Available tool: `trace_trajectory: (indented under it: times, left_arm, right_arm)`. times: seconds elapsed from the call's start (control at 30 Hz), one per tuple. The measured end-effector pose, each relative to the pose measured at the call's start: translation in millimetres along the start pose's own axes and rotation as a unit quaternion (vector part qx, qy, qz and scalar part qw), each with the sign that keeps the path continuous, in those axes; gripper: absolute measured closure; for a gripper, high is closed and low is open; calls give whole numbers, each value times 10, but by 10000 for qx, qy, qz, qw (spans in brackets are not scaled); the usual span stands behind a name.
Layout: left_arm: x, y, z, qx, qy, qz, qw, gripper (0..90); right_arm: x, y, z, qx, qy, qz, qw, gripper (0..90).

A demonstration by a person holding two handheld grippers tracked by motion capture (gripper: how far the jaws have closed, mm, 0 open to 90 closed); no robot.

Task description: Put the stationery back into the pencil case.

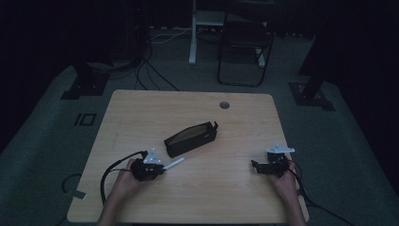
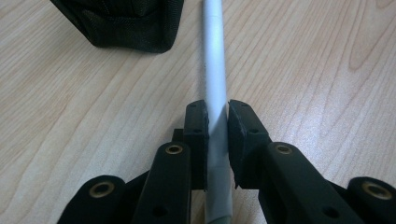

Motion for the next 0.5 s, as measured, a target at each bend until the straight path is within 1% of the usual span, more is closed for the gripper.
trace_trajectory:
  times: [0.13,0.2,0.27,0.37,0.47,0.5]
  left_arm:
    - [-9,28,-22,-49,-3,34,10000,791]
    - [-13,38,-32,-67,35,27,10000,791]
    - [-4,51,-36,-78,11,-5,10000,791]
    - [38,90,-61,-90,-54,-122,9999,791]
    - [52,104,-68,-112,-70,-128,9998,791]
    - [87,136,-85,-144,-119,-212,9996,791]
  right_arm:
    - [0,0,0,-1,0,0,10000,132]
    - [0,0,0,0,-1,-1,10000,132]
    - [0,0,0,-1,0,-1,10000,132]
    - [0,0,0,1,0,-1,10000,132]
    - [0,0,0,2,-1,0,10000,132]
    - [0,0,0,0,-1,0,10000,132]
Point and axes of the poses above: each handheld gripper's, and its own axes: x roughly backward along the jaws, y roughly out of its top, z roughly to its left, the point moved 1 cm from there along -x, roughly forward along the jaws, and after that the axes turned 6 degrees about z, right-handed, at the moved point
